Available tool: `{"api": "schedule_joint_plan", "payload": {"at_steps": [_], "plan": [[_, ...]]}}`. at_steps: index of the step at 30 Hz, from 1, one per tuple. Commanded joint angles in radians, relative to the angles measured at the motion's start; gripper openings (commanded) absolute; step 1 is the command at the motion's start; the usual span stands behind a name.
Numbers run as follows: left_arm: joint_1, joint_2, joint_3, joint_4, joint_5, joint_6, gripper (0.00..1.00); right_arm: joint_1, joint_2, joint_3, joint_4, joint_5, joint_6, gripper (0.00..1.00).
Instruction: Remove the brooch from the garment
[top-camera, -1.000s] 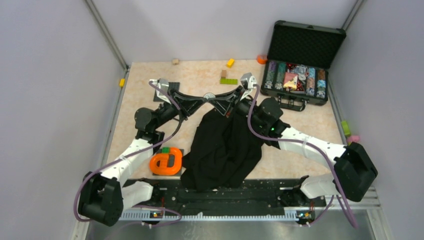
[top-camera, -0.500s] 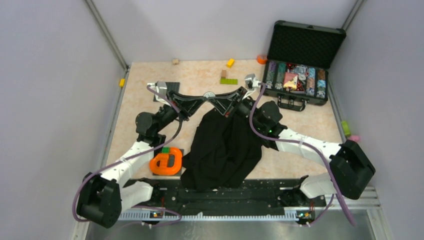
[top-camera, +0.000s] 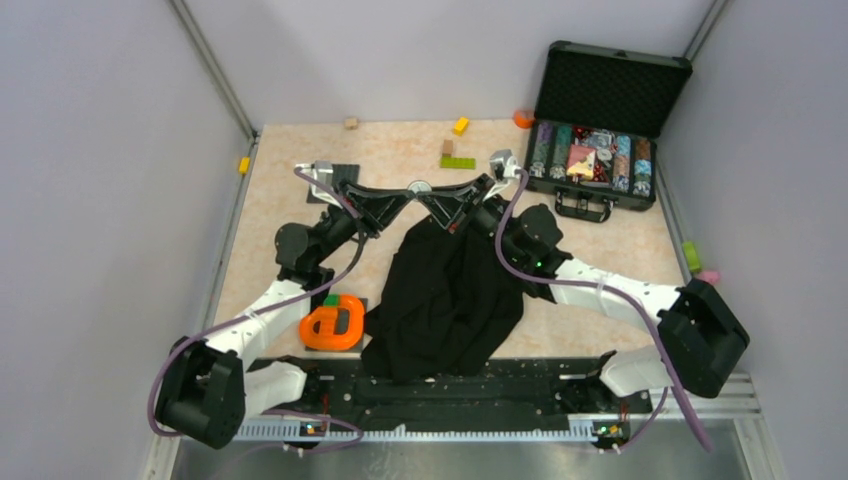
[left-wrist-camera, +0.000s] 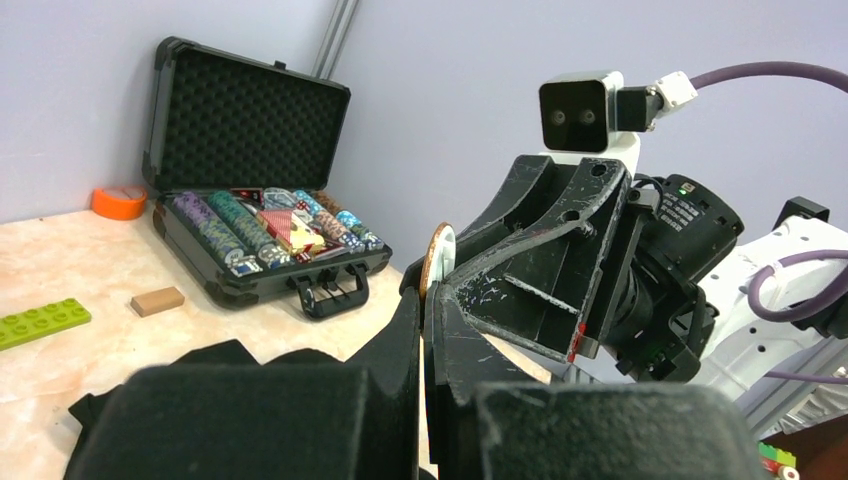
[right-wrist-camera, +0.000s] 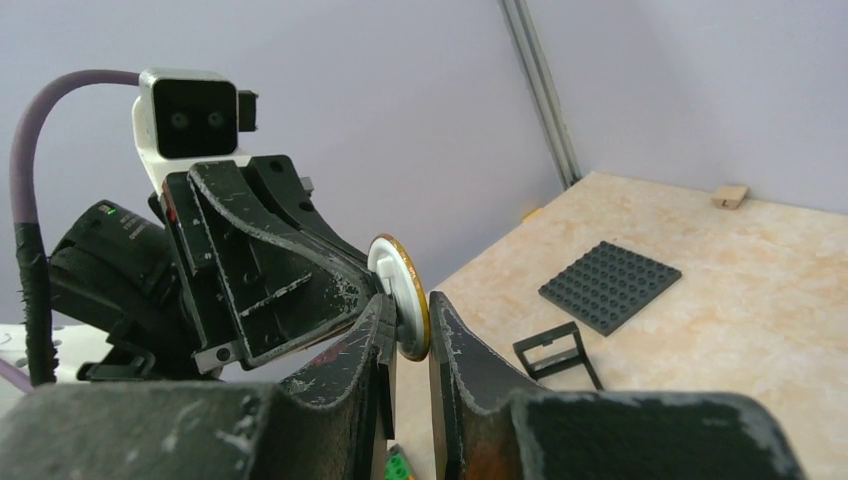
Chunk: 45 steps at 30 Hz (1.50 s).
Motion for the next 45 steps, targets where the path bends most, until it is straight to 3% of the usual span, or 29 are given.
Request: {"api": "schedule_joint_plan", "payload": {"at_steps": [1,8,31,38,45], "plan": [[-0.035,-0.024,-0.007,0.027,0.083,-0.029,0.00,0.008,-0.004,0.040,0.015,0.135,-0.050,0.11],[-0.034,0.019,-0.024,0.131,0.057,-0.105,0.00,0.010,0.026,-0.020,0.214,0.147,-0.006,0.11],[-0.038,0.117,-0.090,0.299,-0.017,-0.193,0.00,0.008,0.040,-0.049,0.334,0.213,-0.013,0.10],[-0.035,0.026,-0.026,0.096,-0.015,-0.088,0.00,0.009,0.021,-0.014,0.158,0.078,-0.151,0.10],[-0.034,-0.100,0.045,-0.180,-0.026,0.067,0.00,0.031,-0.042,-0.009,-0.059,0.111,-0.402,0.11]]}}
